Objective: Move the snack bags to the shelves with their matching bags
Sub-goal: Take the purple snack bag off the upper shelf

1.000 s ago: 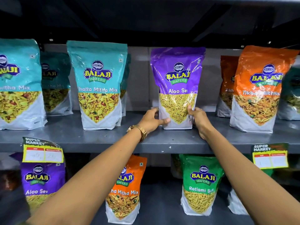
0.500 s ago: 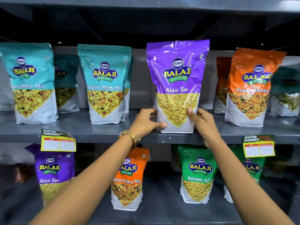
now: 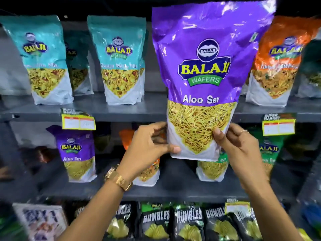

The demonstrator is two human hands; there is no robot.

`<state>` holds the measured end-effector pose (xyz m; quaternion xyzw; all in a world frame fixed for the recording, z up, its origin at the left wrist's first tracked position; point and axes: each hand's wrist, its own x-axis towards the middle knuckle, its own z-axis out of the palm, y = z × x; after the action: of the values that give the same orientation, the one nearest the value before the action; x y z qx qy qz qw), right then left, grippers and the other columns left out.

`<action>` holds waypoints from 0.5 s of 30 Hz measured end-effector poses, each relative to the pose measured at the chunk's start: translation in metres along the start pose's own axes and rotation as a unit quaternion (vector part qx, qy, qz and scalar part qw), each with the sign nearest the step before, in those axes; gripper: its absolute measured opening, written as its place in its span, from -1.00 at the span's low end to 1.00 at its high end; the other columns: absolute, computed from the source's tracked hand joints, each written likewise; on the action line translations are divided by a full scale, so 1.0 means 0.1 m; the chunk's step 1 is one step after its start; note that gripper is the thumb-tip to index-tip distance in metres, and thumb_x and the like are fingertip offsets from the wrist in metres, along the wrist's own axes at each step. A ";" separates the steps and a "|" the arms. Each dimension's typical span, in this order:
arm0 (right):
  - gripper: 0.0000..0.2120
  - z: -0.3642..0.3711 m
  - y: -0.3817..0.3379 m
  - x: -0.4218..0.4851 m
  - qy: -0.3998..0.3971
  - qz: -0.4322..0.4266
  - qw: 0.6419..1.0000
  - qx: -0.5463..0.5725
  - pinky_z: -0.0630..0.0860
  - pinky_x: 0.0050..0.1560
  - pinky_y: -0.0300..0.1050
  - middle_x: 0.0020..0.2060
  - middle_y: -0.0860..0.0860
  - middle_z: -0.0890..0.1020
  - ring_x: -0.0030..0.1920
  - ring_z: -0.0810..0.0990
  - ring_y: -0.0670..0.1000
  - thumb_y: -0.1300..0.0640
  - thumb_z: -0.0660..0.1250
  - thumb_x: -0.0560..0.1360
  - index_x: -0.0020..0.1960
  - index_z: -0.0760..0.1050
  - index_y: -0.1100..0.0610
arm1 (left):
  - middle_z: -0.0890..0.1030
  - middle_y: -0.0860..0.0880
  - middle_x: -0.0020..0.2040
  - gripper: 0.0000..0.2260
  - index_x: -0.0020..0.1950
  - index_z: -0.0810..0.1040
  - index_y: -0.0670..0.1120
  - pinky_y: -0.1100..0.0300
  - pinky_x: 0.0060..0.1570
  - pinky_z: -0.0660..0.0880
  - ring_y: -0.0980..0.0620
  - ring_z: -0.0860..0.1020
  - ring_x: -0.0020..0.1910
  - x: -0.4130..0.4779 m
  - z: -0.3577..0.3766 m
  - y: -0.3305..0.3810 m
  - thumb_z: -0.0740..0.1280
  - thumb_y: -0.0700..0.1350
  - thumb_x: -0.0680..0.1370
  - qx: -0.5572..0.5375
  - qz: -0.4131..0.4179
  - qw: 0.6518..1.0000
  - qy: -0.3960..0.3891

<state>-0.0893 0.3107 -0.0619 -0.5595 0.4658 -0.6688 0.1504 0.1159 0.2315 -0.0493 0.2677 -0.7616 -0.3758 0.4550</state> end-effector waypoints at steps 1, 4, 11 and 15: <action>-0.68 0.02 0.06 -0.10 -0.007 0.016 1.000 0.009 0.60 0.05 -0.16 -0.06 -0.13 0.74 0.04 0.69 -0.05 -0.21 0.38 0.35 0.00 0.60 -0.06 | 0.74 0.01 0.01 -0.54 0.13 0.65 -0.06 0.29 -0.01 0.58 0.16 0.67 -0.07 -0.09 0.03 -0.07 0.57 -0.32 0.27 -0.005 -0.012 1.000 0.001; -0.68 0.07 0.29 -0.41 -0.012 0.050 0.998 0.031 0.55 0.03 -0.31 -0.01 -0.13 0.73 0.07 0.67 -0.13 -0.08 0.38 0.36 0.09 0.57 -0.04 | 0.72 0.02 0.03 -0.49 0.18 0.61 -0.12 0.36 -0.05 0.56 0.20 0.65 -0.07 -0.37 0.14 -0.33 0.55 -0.39 0.27 -0.009 -0.044 0.999 0.009; -0.70 0.16 0.99 -0.87 -0.028 0.148 0.988 0.040 0.53 -0.03 -0.39 -0.05 -0.24 0.72 0.05 0.65 -0.17 0.09 0.39 0.38 0.11 0.51 -0.03 | 0.67 0.21 -0.12 -0.42 0.24 0.57 -0.10 0.42 -0.15 0.55 0.34 0.63 -0.19 -0.78 0.39 -0.98 0.54 -0.41 0.27 -0.012 -0.123 0.992 0.020; -0.55 0.17 1.41 -1.04 -0.065 0.205 0.976 0.024 0.53 0.19 -0.14 0.16 0.02 0.65 0.20 0.61 0.00 0.25 0.42 0.42 0.28 0.43 0.09 | 0.70 0.14 -0.12 -0.53 0.14 0.56 0.01 0.34 -0.09 0.62 0.35 0.64 -0.18 -0.93 0.53 -1.50 0.54 -0.31 0.31 0.061 -0.156 0.986 -0.002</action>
<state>-0.0855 0.3042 -0.2378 -0.4904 0.5441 -0.5968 0.3275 0.1197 0.2321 -0.2334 0.4095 -0.7327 -0.3958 0.3726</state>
